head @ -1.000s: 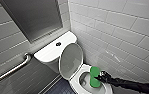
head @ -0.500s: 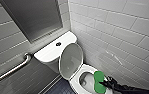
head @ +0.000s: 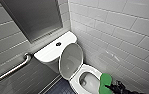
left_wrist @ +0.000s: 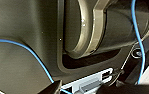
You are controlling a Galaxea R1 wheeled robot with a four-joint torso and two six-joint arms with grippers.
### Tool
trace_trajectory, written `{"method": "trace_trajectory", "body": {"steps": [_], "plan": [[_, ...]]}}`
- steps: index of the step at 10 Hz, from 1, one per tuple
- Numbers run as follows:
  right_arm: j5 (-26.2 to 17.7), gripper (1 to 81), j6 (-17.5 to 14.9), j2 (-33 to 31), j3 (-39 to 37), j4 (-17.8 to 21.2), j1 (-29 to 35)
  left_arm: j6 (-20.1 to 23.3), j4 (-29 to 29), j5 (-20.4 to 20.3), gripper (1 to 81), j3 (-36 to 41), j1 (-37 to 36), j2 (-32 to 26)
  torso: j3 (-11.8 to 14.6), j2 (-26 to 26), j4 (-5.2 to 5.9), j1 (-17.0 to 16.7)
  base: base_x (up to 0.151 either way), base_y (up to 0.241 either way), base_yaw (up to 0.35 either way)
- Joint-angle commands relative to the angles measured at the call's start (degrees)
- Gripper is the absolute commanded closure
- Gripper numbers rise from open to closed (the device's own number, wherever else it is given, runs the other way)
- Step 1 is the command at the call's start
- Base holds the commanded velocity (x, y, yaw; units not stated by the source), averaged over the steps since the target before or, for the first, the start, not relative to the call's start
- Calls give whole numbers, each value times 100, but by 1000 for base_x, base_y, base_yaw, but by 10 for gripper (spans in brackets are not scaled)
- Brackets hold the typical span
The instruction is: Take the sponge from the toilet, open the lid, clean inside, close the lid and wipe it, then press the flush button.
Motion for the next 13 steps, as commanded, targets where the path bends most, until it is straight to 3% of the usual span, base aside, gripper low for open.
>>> {"method": "trace_trajectory", "body": {"steps": [1, 5, 8, 11, 13], "plan": [[275, 811, 10, -601, 597, 121, 23, 30, 104, 506, 10, 45, 216, -4, 0, 0, 0, 0, 0, 0, 0], [503, 811, 10, -636, 614, 112, -611, 30, 131, 506, 10, 45, 216, 14, 0, 0, 0, 0, 0, 0, 0], [398, 811, 1, -663, 720, 112, -129, 30, 201, 506, 10, 45, 216, 31, 0, 0, 0, 0, 0, 0, 0], [-770, 811, -8, -408, 694, 68, 979, 30, 201, 497, 10, 45, 208, 49, 0, 0, 0, 0, 0, 0, 0], [-1237, 811, 1, -91, 403, 68, 1305, 30, 201, 497, 10, 36, 190, 49, 0, 0, 0, 0, 0, 0, 0]]}}
